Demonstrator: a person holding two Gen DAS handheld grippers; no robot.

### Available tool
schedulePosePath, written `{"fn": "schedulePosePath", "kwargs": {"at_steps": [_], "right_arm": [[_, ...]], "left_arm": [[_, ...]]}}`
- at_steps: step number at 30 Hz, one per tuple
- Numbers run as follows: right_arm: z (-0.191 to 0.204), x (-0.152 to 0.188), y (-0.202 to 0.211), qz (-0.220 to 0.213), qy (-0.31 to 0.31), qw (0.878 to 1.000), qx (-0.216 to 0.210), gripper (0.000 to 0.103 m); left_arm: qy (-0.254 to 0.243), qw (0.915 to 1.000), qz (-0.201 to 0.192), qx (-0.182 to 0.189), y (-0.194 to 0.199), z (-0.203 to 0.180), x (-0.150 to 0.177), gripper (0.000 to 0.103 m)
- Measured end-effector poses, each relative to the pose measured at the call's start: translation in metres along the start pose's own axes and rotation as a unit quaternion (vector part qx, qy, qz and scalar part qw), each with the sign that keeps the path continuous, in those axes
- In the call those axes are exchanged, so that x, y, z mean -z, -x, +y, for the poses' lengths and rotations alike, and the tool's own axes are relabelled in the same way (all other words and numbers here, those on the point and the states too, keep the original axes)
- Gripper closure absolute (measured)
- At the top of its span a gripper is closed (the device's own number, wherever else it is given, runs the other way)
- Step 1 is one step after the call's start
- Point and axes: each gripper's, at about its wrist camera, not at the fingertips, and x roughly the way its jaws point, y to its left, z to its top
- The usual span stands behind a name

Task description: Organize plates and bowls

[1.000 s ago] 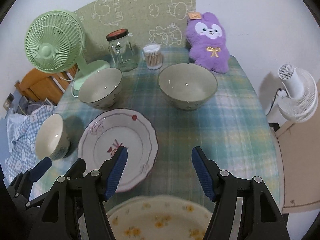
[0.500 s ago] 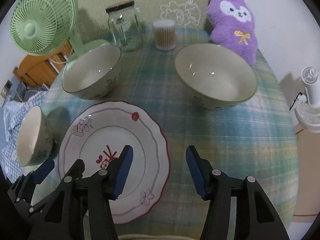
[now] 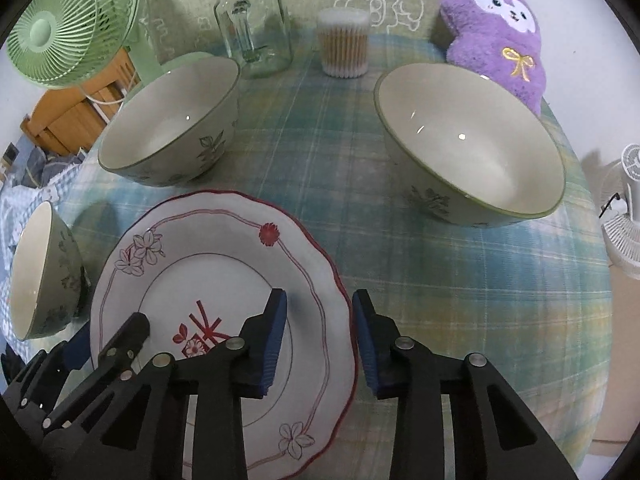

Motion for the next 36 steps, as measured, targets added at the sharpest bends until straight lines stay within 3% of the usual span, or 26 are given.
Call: {"fn": "schedulePosePath", "kwargs": {"at_steps": [15, 21, 36], "right_arm": [[0.004, -0.002, 0.006, -0.003, 0.018, 1.0, 0.019, 0.066], [0.001, -0.001, 0.022, -0.016, 0.018, 0.999, 0.025, 0.066], [-0.013, 0.024, 0.07, -0.037, -0.013, 0.999, 0.034, 0.066]], "left_arm": [[-0.029, 0.9992, -0.009, -0.027, 0.008, -0.009, 0.002, 0.063], [-0.031, 0.9994, -0.004, -0.017, 0.017, -0.01, 0.004, 0.064], [-0.052, 0.998, -0.035, 0.002, 0.061, -0.017, 0.016, 0.064]]}}
